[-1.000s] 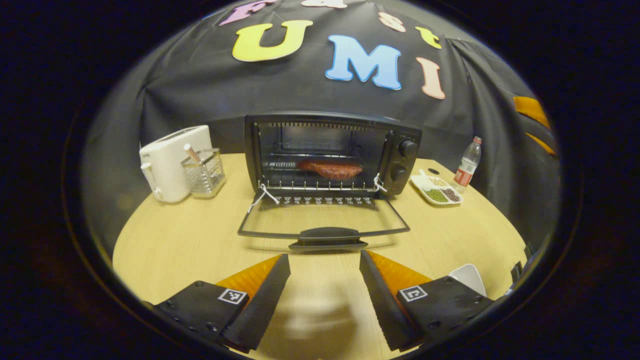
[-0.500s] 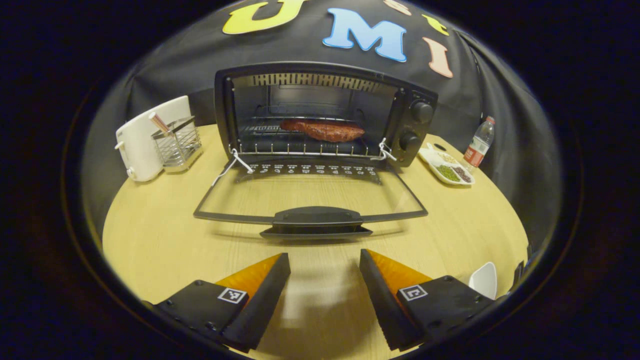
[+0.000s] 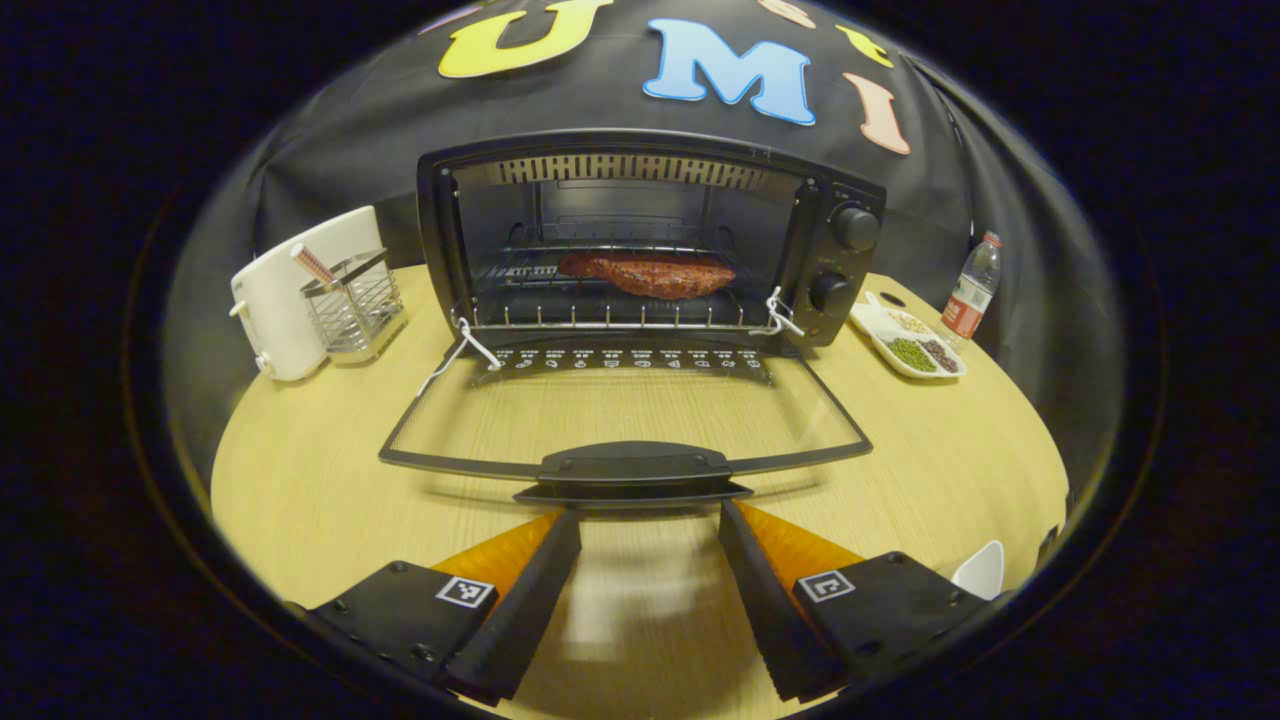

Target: Open the electric oven with the left hand, put the food in, and close the electric oven.

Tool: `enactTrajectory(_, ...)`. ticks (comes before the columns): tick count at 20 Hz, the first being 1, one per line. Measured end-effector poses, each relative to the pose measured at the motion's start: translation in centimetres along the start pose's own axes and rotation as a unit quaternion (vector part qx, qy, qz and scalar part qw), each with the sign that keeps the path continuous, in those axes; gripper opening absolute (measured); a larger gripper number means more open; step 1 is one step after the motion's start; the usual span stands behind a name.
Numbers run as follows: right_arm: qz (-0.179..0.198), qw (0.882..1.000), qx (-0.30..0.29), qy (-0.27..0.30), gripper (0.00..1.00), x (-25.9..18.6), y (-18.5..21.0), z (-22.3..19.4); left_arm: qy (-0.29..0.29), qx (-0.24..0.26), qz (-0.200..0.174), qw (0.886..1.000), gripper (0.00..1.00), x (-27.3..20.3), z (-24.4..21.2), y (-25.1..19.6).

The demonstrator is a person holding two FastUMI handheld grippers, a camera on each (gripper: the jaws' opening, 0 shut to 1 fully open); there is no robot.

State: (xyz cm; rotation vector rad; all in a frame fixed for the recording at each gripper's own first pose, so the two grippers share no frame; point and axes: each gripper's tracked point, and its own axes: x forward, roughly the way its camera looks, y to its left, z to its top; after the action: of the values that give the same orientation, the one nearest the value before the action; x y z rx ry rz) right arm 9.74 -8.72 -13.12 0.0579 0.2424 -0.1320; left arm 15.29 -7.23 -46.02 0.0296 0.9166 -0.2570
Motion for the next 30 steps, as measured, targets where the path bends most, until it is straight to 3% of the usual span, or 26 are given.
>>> enactTrajectory(6,0.013,1.0,-0.001,-0.003,0.98,0.1,0.6,0.2,-0.024,-0.015,-0.005,1.0,0.99,-1.9,2.6,0.1)
enactTrajectory(8,0.016,1.0,0.0,-0.002,0.98,0.0,0.6,0.1,-0.035,-0.01,-0.006,0.999,0.9,-2.7,3.7,-0.1)
enactTrajectory(10,0.019,1.0,0.003,-0.002,0.98,0.1,0.9,0.1,-0.053,0.002,-0.006,0.999,0.91,-3.4,5.2,-0.2)
enactTrajectory(11,0.021,1.0,0.003,-0.001,0.98,0.1,1.1,0.1,-0.064,0.008,-0.006,0.998,0.99,-4.1,6.0,0.0)
enactTrajectory(12,0.022,1.0,0.002,0.0,0.98,0.3,1.1,0.0,-0.076,0.014,-0.002,0.997,0.95,-4.4,6.8,0.3)
enactTrajectory(13,0.023,1.0,0.0,0.001,0.98,0.3,1.2,-0.1,-0.085,0.015,-0.003,0.996,0.99,-4.7,7.8,0.4)
enactTrajectory(14,0.023,1.0,-0.001,0.002,0.98,0.4,1.3,-0.2,-0.095,0.014,-0.005,0.995,0.94,-4.7,9.0,0.2)
enactTrajectory(15,0.023,1.0,-0.001,0.003,0.98,0.4,1.3,-0.3,-0.101,0.012,-0.007,0.995,0.99,-4.8,9.9,0.2)
enactTrajectory(16,0.023,1.0,0.0,0.003,0.98,0.5,1.3,-0.3,-0.111,0.015,-0.009,0.994,0.94,-4.8,10.8,0.3)
enactTrajectory(17,0.022,1.0,0.0,0.003,0.98,0.5,1.3,-0.2,-0.121,0.021,-0.009,0.992,0.99,-4.7,11.8,0.3)
enactTrajectory(18,0.021,1.0,0.001,0.004,0.98,0.6,1.3,-0.3,-0.129,0.028,-0.008,0.991,0.94,-4.5,12.5,0.3)
enactTrajectory(21,0.019,1.0,-0.001,0.008,0.97,0.7,1.4,-0.5,-0.148,0.046,-0.013,0.988,0.99,-3.8,15.2,0.0)
enactTrajectory(22,0.017,1.0,-0.001,0.01,0.98,0.8,1.5,-0.6,-0.151,0.047,-0.015,0.987,0.94,-3.3,15.9,0.1)
enactTrajectory(25,0.015,1.0,0.006,0.012,0.98,0.9,1.9,-0.6,-0.199,0.039,-0.023,0.979,0.99,-3.7,19.7,-0.2)
enactTrajectory(26,0.015,1.0,0.007,0.01,0.97,0.8,2.0,-0.3,-0.214,0.043,-0.018,0.976,0.95,-4.4,20.6,0.2)
enactTrajectory(29,0.012,1.0,0.007,-0.001,0.97,0.7,1.9,0.5,-0.254,0.056,-0.012,0.966,0.99,-8.1,22.8,-0.6)
enactTrajectory(30,0.012,1.0,0.007,-0.004,0.98,0.6,1.7,0.7,-0.267,0.058,-0.007,0.962,0.94,-9.8,23.1,-0.8)
